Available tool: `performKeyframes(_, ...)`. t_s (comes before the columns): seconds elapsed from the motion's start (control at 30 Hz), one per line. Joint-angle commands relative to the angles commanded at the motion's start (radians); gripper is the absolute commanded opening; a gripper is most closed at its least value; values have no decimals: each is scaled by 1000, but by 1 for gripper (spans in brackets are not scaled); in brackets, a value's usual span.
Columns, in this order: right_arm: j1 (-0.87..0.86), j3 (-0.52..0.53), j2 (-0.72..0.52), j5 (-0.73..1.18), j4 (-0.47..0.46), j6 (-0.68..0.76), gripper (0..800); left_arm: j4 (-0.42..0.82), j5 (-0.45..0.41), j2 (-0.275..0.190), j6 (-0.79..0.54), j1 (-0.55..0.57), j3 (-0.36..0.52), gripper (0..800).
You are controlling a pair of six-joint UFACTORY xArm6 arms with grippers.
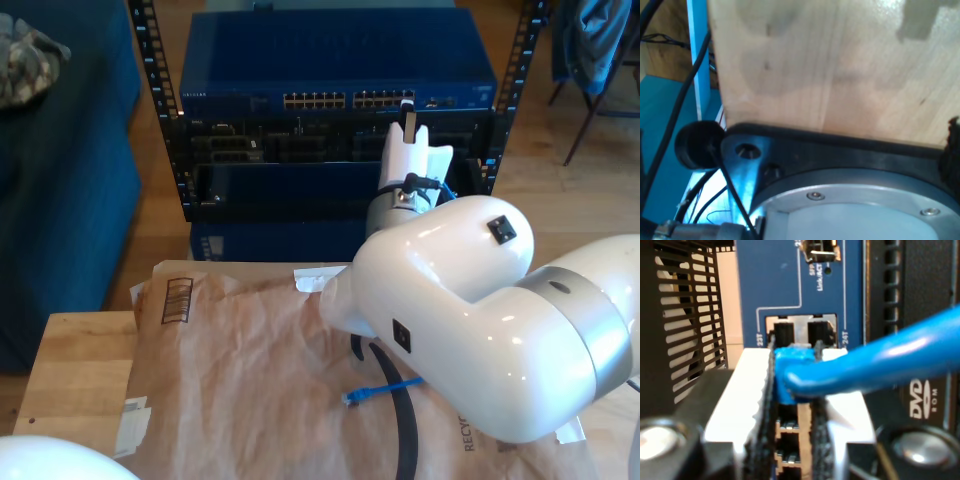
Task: Grab the cable and plug it in
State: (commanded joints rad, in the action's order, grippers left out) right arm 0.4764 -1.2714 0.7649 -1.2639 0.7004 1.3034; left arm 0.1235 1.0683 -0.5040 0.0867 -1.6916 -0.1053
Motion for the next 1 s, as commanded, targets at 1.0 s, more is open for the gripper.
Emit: performKeyframes(1.0, -18, -15, 6, 2, -48, -2, 1, 0, 0, 0, 0, 0, 0, 800)
